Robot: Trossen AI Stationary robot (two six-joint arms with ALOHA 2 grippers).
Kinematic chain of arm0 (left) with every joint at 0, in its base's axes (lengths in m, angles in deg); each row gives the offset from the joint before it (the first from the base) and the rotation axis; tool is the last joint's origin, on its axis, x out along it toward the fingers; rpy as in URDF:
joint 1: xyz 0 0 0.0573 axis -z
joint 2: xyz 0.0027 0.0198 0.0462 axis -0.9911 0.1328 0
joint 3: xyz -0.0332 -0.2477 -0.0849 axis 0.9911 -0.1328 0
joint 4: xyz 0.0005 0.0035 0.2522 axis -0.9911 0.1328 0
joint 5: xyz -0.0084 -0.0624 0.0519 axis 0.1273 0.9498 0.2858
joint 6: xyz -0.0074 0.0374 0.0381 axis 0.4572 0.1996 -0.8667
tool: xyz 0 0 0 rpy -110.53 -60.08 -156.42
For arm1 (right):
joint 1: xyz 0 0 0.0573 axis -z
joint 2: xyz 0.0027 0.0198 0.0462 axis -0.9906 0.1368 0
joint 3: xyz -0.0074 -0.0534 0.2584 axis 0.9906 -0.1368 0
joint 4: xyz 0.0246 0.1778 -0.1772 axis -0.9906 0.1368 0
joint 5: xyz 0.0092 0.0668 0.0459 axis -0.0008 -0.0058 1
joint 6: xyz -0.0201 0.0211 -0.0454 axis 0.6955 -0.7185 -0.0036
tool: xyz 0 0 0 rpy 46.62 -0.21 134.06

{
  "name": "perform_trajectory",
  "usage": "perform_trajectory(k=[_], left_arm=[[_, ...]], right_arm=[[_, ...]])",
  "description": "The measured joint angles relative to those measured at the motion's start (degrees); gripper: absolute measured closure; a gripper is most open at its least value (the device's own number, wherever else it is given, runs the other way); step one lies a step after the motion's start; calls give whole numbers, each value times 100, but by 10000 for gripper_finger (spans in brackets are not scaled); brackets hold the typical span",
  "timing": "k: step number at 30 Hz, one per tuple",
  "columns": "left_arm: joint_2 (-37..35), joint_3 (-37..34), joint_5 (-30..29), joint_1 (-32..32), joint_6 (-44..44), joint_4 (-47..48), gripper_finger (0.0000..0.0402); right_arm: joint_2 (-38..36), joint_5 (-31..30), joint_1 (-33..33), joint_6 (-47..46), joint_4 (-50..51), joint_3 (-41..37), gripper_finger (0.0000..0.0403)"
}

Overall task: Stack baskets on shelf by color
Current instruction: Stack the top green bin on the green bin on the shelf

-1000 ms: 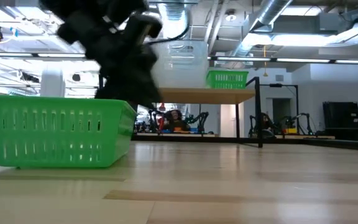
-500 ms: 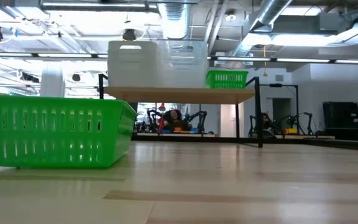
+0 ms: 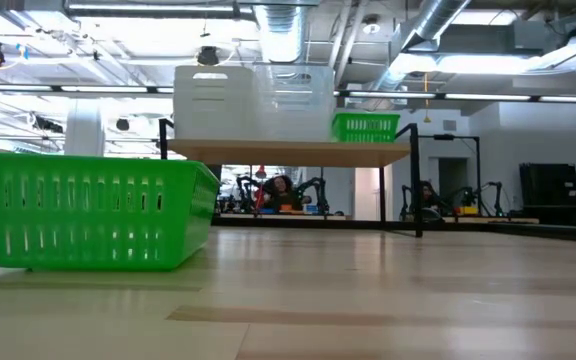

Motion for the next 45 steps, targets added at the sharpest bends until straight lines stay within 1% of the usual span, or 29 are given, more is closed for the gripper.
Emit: perform_trajectory(k=[1, 2, 4, 5, 6, 7, 9, 12, 15, 19, 24, 27, 30, 33, 37, 42, 45], left_arm=[[-39, 4, 244, 85, 62, -64, 223], [-68, 7, 627, 200, 177, -52, 222], [-98, 1, 1523, 517, 567, 288, 220], [-78, -2, 1806, 700, 790, 487, 220], [-21, -15, 1934, 911, 1009, 665, 220], [38, -46, 1926, 1131, 1203, 828, 221], [189, -144, 1726, 1569, 1455, 1077, 225], [480, -249, 1275, 2136, 1582, 1184, 231], [820, -243, 818, 2501, 1601, 1050, 234], [1233, -243, 460, 2899, 1734, 998, 235], [1622, -240, -26, 3188, 2009, 943, 235], [1723, -240, -160, 3293, 2080, 938, 235], [1734, -240, -219, 3381, 2113, 959, 235], [1721, -238, -587, 3422, 2113, 928, 235], [1721, -238, -1027, 3509, 2076, 946, 235], [1721, -238, -1289, 3509, 1995, 953, 235], [1719, -238, -1418, 3509, 1982, 968, 235]], right_arm=[[-55, 250, 85, -241, 129, 13, 179], [-91, 519, 112, -547, 339, 15, 179], [-91, 1099, 97, -1199, 903, 21, 179], [-25, 1325, 47, -1498, 1251, 21, 179], [71, 1506, -19, -1779, 1616, 21, 179], [186, 1644, -90, -2026, 1984, 13, 179], [537, 1701, -224, -2407, 2627, 1, 179], [1147, 1736, -411, -2678, 3114, -1, 179], [1846, 1985, -576, -2676, 3049, -1, 179], [2749, 2423, -712, -2566, 2829, -1, 179], [3591, 2673, -697, -2550, 2655, -1, 179], [3847, 2823, -686, -2552, 2644, -3, 179], [3933, 3013, -684, -2540, 2623, -3, 179], [3998, 3010, -659, -2404, 2541, 19, 179], [4065, 3065, -574, -2202, 2736, -10, 179], [4250, 3272, -424, -2057, 2893, -4, 180], [4405, 3437, -345, -2049, 3109, 5, 192]])
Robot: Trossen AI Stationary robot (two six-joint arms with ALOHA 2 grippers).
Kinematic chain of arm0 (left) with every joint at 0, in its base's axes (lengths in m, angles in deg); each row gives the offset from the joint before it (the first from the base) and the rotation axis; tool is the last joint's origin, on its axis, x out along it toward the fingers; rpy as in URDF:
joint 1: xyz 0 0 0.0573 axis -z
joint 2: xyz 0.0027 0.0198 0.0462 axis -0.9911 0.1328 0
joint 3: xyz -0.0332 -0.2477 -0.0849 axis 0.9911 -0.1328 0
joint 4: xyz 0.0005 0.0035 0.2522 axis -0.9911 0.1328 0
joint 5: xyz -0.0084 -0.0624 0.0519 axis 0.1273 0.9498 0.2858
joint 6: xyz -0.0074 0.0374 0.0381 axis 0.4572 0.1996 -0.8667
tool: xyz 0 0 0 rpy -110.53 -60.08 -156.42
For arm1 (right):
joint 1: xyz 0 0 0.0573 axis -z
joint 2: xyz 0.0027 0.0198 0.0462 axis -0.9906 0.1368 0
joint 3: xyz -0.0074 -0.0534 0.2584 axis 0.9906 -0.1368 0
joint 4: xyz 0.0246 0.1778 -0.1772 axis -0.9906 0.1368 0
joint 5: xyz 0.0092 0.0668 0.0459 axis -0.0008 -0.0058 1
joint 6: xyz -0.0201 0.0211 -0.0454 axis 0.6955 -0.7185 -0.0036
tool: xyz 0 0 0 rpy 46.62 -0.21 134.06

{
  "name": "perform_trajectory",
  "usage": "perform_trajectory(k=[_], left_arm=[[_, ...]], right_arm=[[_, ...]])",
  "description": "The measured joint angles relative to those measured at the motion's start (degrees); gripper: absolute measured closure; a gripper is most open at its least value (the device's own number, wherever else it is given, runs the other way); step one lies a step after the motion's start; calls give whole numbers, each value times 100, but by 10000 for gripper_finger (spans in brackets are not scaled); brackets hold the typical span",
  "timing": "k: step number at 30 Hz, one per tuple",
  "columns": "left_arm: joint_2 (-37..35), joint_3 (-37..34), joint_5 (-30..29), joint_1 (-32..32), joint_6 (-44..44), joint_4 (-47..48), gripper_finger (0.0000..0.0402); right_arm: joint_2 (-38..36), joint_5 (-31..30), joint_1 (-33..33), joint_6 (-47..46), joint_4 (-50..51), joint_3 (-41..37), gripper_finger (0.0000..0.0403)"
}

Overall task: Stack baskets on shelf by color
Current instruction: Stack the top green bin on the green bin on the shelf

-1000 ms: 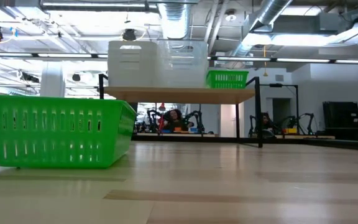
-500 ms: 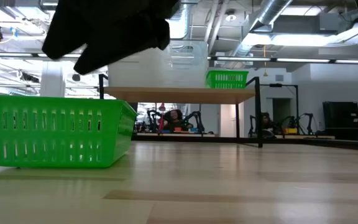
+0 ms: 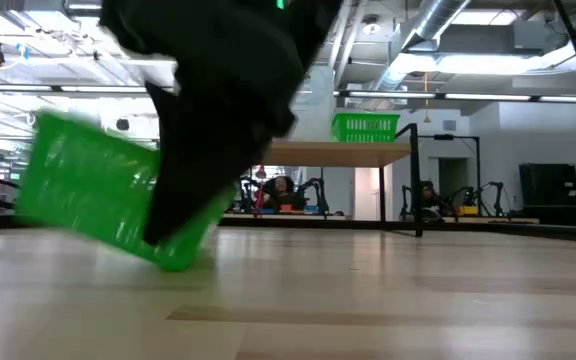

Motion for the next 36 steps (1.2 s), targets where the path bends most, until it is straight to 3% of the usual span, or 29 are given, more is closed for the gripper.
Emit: perform_trajectory(k=[3, 7, 9, 15, 22, 26, 32, 36], left_arm=[[-7, 0, -124, 0, -4, 0, 235], [-13, 0, -475, -7, -7, 0, 235], [-15, 0, -664, -23, -7, 0, 235], [-86, 0, -824, -194, 5, 0, 235], [-447, 2, -649, -545, 26, -52, 235], [-691, 2, -570, -744, -131, -38, 235], [-1032, 4, -543, -906, -156, 234, 235], [-1183, 4, -648, -918, -158, 619, 235]], right_arm=[[98, 141, 66, -35, 167, -10, 228], [7, 304, 69, -86, 424, -10, 352], [-166, 328, 68, -49, 623, -10, 385], [-1517, 223, 101, 686, 1103, -12, 397], [-3595, -1498, 475, 1621, 1802, 1, 400], [-4429, -2136, 927, 2040, 2293, 3, 400], [-4998, -2165, 2076, 2286, 3193, 0, 401], [-5129, -1844, 2811, 2628, 3291, -339, 401]])
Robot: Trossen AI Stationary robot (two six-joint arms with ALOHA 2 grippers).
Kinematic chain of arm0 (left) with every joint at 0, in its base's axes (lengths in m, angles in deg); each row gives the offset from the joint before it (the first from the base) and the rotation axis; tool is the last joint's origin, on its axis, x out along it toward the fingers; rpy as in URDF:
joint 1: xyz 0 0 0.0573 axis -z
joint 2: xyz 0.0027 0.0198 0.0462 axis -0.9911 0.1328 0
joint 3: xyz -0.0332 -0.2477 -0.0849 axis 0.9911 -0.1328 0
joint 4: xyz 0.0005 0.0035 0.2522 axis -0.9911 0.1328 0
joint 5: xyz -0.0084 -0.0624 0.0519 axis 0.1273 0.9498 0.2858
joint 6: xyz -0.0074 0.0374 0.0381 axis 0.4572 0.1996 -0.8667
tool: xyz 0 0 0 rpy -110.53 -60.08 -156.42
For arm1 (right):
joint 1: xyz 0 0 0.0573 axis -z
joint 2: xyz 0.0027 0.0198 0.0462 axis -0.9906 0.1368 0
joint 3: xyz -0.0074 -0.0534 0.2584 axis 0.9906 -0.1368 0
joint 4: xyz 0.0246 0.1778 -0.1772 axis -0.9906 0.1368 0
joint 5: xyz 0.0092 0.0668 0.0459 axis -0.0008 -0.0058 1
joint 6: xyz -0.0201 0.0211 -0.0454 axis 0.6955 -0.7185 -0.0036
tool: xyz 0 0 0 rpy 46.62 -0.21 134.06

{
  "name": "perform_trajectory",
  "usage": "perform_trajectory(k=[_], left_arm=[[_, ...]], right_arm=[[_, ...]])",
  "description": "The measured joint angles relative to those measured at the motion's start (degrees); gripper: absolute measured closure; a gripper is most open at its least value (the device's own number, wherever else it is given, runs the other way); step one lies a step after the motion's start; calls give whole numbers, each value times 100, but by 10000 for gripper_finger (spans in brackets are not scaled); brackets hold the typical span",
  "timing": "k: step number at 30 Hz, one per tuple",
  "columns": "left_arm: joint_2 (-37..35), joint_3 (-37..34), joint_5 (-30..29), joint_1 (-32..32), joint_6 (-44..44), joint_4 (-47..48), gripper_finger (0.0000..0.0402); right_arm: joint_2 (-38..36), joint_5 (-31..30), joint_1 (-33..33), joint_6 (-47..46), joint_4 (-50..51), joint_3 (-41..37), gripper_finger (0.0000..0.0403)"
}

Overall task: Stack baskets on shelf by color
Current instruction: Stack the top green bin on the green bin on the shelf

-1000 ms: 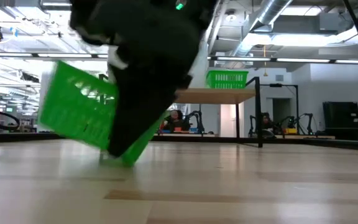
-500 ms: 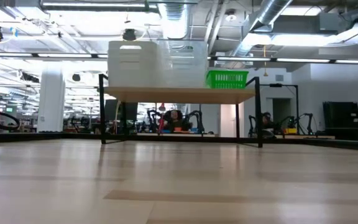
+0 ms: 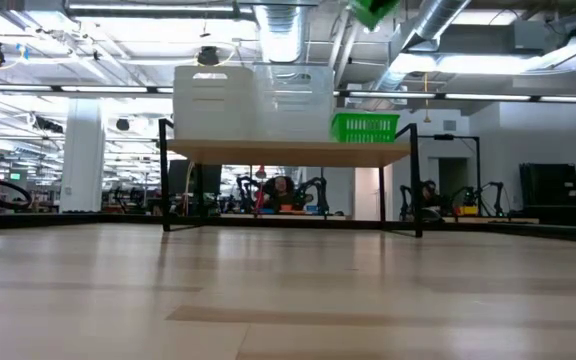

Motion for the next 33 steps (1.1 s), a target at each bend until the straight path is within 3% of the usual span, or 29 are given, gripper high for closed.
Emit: perform_trajectory(k=[10, 15, 26, 33], left_arm=[[-320, 0, -96, 2, -177, 408, 235], [-492, 0, -105, 2, -352, 452, 235], [-793, 0, -156, 2, -428, 634, 235], [-790, 0, -172, 2, -515, 657, 235]], right_arm=[[-246, 1067, 1281, 918, -1095, -1714, 401], [-79, 1707, 1831, 1198, -1617, -2171, 401], [419, 2714, 2411, 1462, -1507, -2200, 397], [377, 2760, 2470, 1615, -1374, -2200, 373]])
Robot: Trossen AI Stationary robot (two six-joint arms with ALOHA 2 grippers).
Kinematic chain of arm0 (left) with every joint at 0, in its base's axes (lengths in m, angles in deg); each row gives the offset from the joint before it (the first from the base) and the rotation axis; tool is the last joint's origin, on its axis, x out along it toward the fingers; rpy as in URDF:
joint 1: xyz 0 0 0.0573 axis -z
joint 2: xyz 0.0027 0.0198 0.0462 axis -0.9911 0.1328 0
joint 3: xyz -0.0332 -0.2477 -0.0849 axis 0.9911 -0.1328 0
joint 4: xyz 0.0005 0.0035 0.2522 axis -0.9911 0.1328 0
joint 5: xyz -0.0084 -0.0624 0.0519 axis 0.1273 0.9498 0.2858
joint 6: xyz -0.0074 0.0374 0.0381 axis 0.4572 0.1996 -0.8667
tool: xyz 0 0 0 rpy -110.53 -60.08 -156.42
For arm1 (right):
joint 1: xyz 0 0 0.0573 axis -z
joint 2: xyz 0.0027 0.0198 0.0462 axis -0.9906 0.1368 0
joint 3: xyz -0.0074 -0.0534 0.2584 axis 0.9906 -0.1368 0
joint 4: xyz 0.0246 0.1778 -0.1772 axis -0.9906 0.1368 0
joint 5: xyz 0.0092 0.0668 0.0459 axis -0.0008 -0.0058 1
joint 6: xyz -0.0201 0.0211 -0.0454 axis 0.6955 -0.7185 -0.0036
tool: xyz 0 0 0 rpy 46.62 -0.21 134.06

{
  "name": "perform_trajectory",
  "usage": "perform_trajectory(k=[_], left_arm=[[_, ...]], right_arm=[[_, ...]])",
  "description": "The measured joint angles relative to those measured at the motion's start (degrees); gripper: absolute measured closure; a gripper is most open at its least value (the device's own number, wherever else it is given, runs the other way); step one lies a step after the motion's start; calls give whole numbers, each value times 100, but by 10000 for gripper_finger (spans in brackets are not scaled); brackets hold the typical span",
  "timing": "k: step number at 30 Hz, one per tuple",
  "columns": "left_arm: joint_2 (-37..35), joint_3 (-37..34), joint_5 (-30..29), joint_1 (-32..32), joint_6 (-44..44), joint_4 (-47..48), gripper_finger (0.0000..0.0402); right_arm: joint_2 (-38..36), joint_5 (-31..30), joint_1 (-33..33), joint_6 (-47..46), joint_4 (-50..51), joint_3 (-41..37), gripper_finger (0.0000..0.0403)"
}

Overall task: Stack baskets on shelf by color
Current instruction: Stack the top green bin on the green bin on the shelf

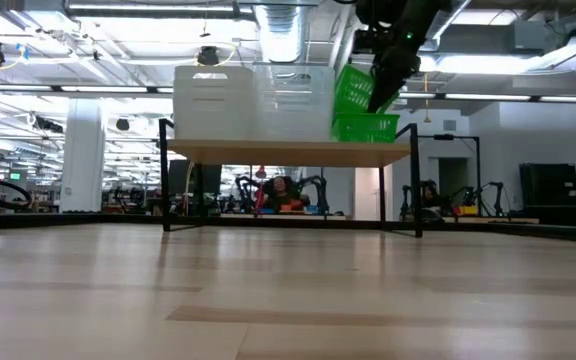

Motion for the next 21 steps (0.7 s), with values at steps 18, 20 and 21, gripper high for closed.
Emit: perform_trajectory(k=[18, 20, 21], left_arm=[[-1, 0, -66, 0, 0, 4, 235], [-1, 0, -66, 2, 2, 59, 235], [-1, 0, -68, 2, 10, 112, 235]], right_arm=[[1, 147, -44, 59, 638, 302, 335], [1, 153, -44, 57, 638, 302, 325], [1, 155, -44, 57, 637, 302, 320]])
